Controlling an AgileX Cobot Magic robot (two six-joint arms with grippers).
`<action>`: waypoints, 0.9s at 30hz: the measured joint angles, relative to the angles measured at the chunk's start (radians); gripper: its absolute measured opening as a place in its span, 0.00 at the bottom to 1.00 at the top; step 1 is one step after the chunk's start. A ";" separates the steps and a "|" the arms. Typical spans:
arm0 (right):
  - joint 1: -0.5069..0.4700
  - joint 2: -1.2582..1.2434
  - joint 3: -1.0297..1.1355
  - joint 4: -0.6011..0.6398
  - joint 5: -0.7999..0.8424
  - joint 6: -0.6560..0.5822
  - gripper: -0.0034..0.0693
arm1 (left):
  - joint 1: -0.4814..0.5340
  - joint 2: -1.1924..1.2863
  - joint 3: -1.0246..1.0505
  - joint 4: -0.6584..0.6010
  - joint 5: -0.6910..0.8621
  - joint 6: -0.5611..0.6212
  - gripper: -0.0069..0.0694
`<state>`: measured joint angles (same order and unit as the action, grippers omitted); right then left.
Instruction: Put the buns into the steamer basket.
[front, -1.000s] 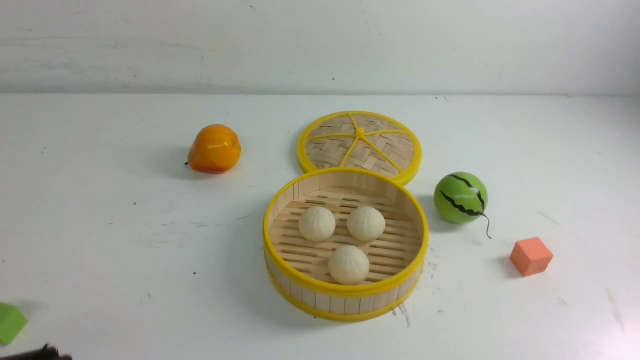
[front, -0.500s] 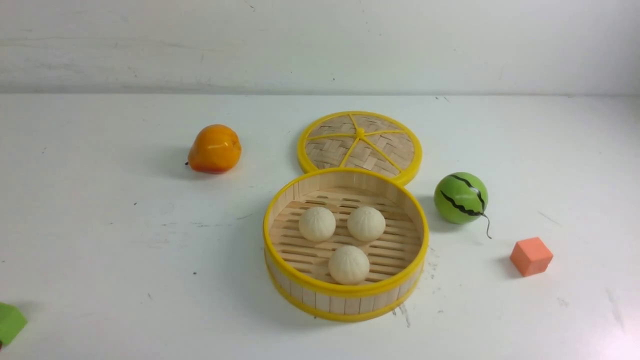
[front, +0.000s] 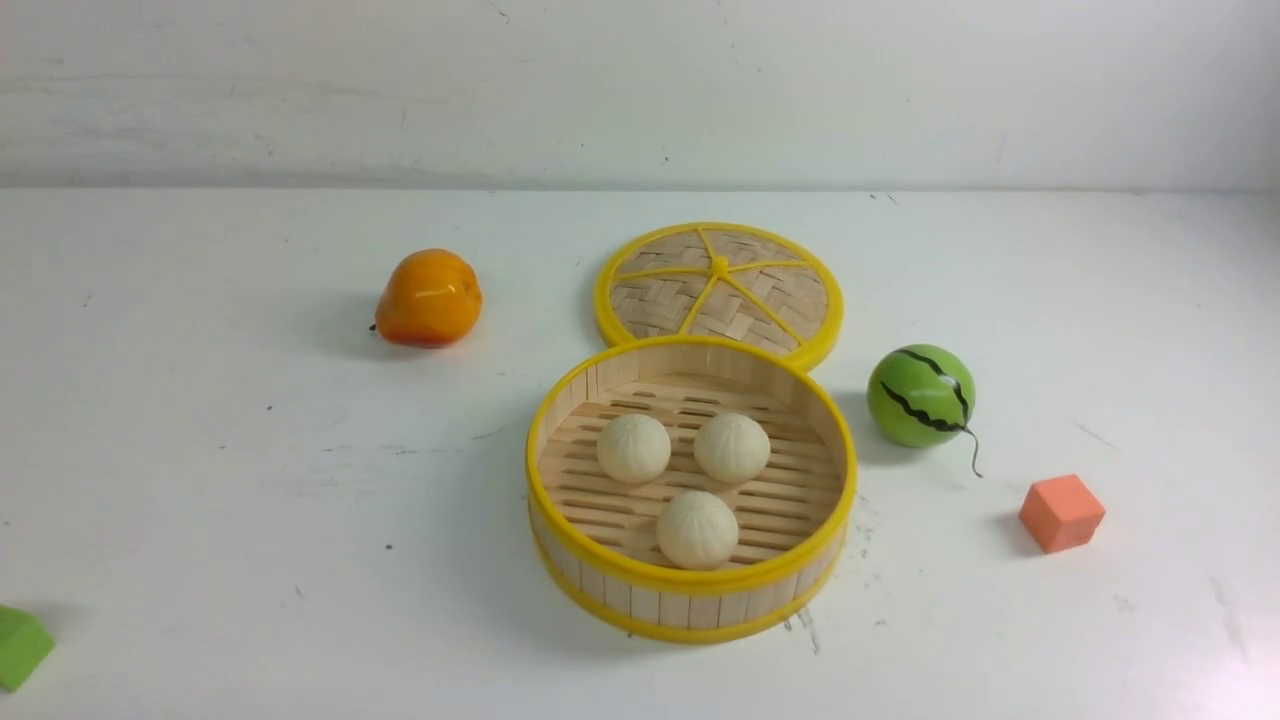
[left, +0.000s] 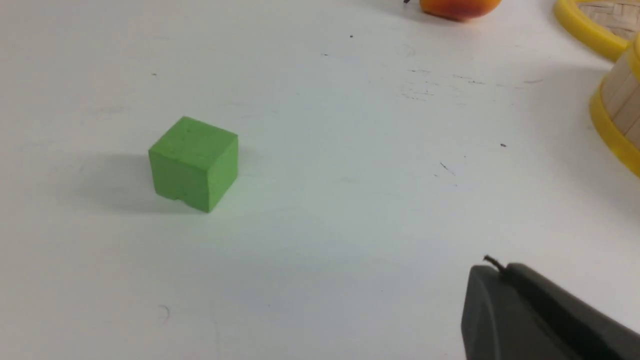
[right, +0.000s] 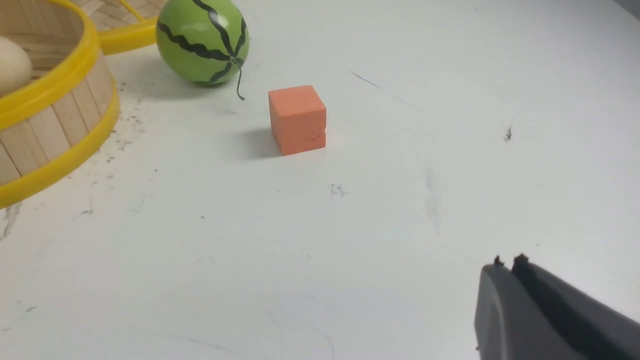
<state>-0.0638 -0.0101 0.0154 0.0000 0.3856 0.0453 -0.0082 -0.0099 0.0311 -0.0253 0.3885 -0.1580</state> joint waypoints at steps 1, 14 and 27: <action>0.000 0.000 0.000 0.000 0.000 0.000 0.08 | 0.000 0.000 0.000 0.002 0.000 0.000 0.07; 0.000 0.000 0.000 0.000 0.000 0.000 0.10 | 0.000 0.000 0.000 0.003 -0.008 0.000 0.07; 0.000 0.000 0.000 0.000 0.000 0.000 0.11 | 0.000 0.000 0.000 0.003 -0.008 0.000 0.07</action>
<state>-0.0638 -0.0101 0.0154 0.0000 0.3856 0.0453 -0.0082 -0.0099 0.0311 -0.0222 0.3803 -0.1580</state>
